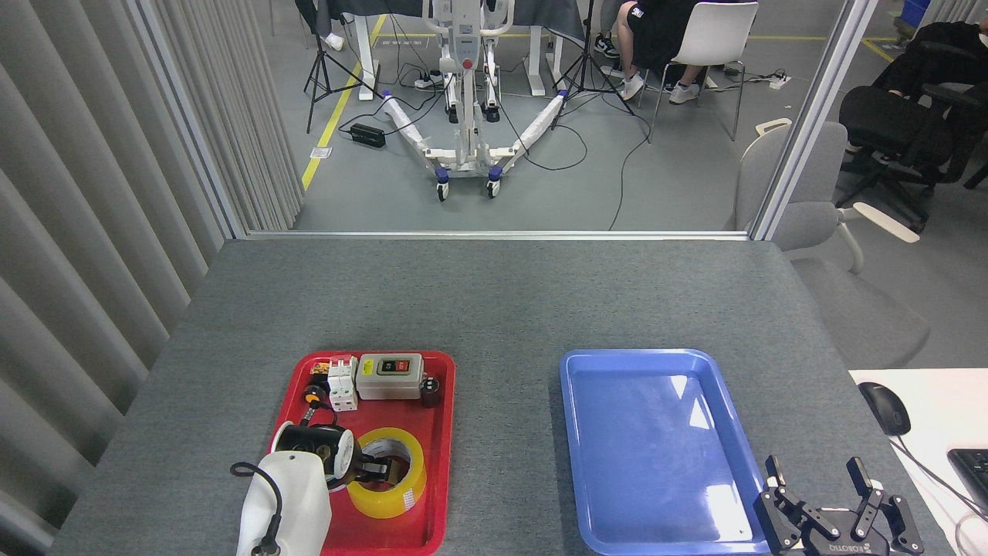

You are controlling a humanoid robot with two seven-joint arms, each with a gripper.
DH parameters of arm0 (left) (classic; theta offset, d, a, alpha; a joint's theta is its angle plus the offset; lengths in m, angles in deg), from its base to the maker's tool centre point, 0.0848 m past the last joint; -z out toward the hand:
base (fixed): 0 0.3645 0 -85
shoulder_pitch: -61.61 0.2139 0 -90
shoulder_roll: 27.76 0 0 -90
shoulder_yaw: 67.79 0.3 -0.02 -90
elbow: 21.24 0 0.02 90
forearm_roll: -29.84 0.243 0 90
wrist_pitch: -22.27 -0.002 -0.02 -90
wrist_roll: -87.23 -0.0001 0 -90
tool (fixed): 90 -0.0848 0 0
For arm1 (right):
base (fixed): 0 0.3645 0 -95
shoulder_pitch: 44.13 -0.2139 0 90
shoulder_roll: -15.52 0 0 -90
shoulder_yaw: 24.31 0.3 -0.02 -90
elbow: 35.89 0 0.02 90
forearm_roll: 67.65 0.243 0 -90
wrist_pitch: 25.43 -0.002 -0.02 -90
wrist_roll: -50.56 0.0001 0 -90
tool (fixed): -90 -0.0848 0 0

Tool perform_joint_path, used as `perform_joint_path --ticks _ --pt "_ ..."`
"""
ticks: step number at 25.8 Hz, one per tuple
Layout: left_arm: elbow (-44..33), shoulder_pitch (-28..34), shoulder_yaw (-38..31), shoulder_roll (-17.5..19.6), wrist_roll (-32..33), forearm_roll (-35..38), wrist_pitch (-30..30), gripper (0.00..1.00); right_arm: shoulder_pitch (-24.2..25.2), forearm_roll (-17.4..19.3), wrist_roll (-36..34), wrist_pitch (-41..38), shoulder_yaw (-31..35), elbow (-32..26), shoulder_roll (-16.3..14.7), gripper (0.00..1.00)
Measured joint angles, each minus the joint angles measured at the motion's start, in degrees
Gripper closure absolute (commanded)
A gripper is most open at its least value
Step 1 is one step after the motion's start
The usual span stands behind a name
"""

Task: Place and move tape with both arms
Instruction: 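Hold the tape roll with the left gripper and tilt it upright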

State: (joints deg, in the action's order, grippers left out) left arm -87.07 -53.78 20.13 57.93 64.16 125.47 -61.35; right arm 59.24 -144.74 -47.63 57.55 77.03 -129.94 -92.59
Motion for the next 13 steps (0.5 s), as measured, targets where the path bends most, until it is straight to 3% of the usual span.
perform_joint_path --ticks 2,4,6,13 --pt "0.1 0.0 0.0 0.1 -0.1 0.3 0.0 0.18 0.0 -0.1 0.0 0.0 0.0 0.0 0.0 0.01" --pt "0.1 0.0 0.0 0.1 -0.6 0.5 0.0 0.31 0.0 -0.2 0.0 0.0 0.0 0.0 0.1 0.01" --pt "0.2 0.0 0.1 0.2 -1.1 0.6 0.0 0.33 0.0 -0.5 0.0 0.0 -0.1 0.0 0.4 0.01" --pt "0.2 0.1 0.1 0.4 -1.6 0.3 -0.2 0.91 -0.3 -0.8 0.0 0.0 -0.1 0.0 1.1 0.01"
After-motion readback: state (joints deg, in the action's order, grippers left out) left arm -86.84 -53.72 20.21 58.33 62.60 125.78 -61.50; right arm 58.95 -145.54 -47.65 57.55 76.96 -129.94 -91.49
